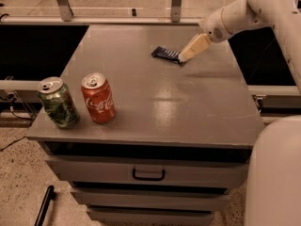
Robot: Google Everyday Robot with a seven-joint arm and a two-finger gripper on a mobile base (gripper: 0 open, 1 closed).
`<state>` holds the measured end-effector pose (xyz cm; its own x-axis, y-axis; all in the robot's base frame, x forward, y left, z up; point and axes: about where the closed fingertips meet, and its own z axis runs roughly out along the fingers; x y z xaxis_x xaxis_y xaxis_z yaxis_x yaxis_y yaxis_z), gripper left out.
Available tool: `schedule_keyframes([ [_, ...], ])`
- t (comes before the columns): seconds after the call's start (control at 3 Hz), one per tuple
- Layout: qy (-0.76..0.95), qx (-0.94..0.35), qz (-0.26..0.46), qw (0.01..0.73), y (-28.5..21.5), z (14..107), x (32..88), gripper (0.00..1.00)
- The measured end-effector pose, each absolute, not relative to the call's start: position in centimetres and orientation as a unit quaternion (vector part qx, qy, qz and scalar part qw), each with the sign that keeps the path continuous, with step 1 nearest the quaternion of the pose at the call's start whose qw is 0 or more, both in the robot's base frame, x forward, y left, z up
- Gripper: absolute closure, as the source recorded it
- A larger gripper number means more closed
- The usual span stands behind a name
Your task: Pick rxbar blueberry
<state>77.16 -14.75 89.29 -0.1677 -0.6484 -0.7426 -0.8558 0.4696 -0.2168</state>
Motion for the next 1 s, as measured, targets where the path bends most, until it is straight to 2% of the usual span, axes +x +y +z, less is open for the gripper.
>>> schedule_keyframes([
  [1.0,0.759,-0.474,0.153,0.420,-13.5,85.3,77.8,0.00],
])
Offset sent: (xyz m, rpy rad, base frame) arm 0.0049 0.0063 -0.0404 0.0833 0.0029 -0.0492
